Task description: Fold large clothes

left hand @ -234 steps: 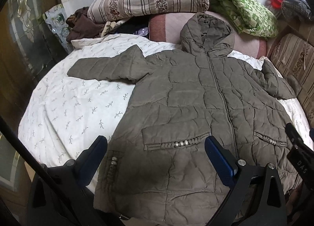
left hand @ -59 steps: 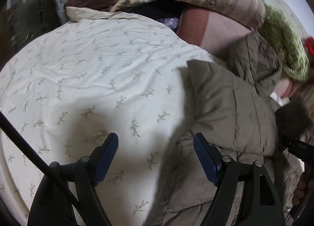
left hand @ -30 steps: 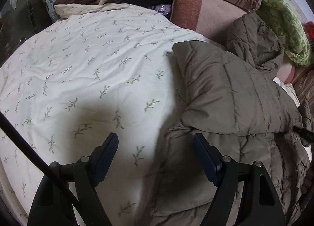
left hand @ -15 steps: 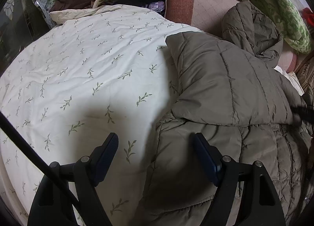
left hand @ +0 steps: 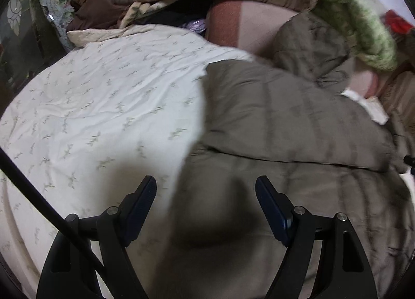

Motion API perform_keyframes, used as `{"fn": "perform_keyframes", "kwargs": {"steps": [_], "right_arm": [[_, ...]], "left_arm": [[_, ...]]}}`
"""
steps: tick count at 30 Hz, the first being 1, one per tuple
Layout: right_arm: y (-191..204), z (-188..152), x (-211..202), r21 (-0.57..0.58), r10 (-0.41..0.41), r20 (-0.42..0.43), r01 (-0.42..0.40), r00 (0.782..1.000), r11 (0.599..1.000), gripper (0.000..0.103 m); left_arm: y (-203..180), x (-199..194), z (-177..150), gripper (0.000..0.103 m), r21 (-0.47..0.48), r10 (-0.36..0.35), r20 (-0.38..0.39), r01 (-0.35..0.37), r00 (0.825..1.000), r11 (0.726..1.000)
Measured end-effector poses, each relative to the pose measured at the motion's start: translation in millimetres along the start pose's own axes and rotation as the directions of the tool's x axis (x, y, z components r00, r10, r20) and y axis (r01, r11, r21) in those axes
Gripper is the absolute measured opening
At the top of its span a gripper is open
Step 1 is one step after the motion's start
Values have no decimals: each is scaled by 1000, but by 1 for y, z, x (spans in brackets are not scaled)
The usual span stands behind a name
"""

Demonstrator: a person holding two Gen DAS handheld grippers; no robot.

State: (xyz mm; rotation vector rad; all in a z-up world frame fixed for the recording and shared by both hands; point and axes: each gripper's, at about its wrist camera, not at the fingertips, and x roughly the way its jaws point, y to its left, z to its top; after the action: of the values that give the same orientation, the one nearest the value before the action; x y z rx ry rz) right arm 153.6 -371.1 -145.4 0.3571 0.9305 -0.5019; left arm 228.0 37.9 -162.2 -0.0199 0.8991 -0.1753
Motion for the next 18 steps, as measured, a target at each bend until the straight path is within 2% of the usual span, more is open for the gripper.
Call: {"fn": "perform_keyframes", "kwargs": {"steps": [5, 6, 10, 15, 18], "right_arm": [[-113, 4, -4, 198, -95, -1, 93, 995, 976, 68], [-145, 6, 1, 265, -101, -12, 101, 995, 959, 68], [-227, 12, 22, 417, -133, -44, 140, 990, 898, 68], [-294, 32, 60, 555, -108, -46, 116, 993, 824, 68], [-311, 55, 77, 562, -126, -37, 125, 991, 818, 68]], "left_arm": [[-26, 3, -15, 78, 29, -47, -1, 47, 999, 998], [-28, 6, -18, 78, 35, -47, -4, 48, 999, 998], [-31, 25, -25, 78, 39, -11, -22, 11, 1000, 999], [-35, 39, -30, 89, 52, 19, -18, -18, 1000, 998], [-35, 44, -30, 93, 55, 21, -21, -20, 1000, 998]]}}
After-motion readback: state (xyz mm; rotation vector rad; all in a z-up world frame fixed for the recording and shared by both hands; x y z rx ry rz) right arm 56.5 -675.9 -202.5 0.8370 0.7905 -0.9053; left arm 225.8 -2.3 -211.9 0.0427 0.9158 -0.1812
